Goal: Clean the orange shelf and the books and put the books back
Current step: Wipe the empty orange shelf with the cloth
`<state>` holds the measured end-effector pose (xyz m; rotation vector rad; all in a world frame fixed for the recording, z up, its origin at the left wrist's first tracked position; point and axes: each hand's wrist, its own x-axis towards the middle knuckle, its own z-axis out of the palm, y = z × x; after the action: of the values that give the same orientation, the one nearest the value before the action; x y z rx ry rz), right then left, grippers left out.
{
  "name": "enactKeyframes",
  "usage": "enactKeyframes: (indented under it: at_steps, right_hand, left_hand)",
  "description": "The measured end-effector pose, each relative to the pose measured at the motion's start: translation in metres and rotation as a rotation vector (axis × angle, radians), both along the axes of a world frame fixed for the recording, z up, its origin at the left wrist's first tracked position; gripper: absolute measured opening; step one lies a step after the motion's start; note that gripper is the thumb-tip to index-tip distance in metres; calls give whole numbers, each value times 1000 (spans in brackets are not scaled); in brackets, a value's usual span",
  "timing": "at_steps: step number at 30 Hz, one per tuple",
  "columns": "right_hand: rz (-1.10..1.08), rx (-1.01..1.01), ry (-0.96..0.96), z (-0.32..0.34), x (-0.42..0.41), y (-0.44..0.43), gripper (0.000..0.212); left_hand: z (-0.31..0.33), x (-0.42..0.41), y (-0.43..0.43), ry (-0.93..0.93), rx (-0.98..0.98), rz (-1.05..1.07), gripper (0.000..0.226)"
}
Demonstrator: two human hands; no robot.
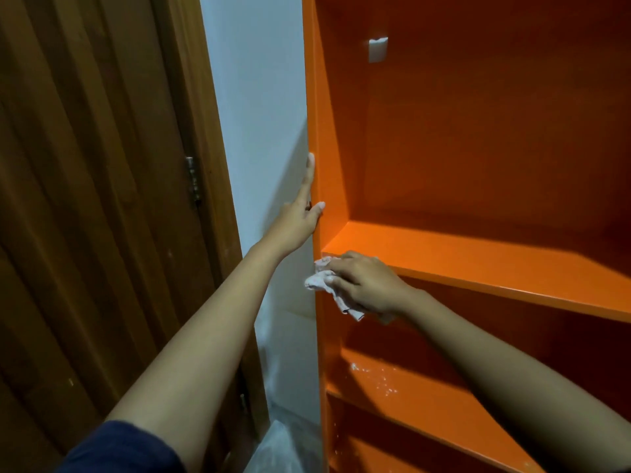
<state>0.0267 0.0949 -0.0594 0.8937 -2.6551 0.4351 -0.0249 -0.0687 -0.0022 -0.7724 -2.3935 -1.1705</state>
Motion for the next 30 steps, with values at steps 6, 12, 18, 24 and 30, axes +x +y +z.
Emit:
enactKeyframes:
  at_steps: [6, 12, 18, 24, 30]
  right_hand:
    - [-143, -215, -123, -60, 35, 16, 22]
    - [-464, -591, -254, -146, 74, 62, 30]
    - [-903, -843, -236, -249, 119, 119, 33]
    - [-1396, -801, -56, -280, 146, 188, 38]
    - [-1428, -688, -220, -299, 140, 222, 29]
  left_hand:
    - [-41, 8, 6, 59, -48, 17, 75]
    - [-135, 15, 16, -37, 57, 22, 73]
    - [-212, 28, 43, -116, 164, 195, 72]
    - [-248, 25, 63, -83, 240, 343, 63]
    - [-265, 18, 63, -78, 138, 473, 60]
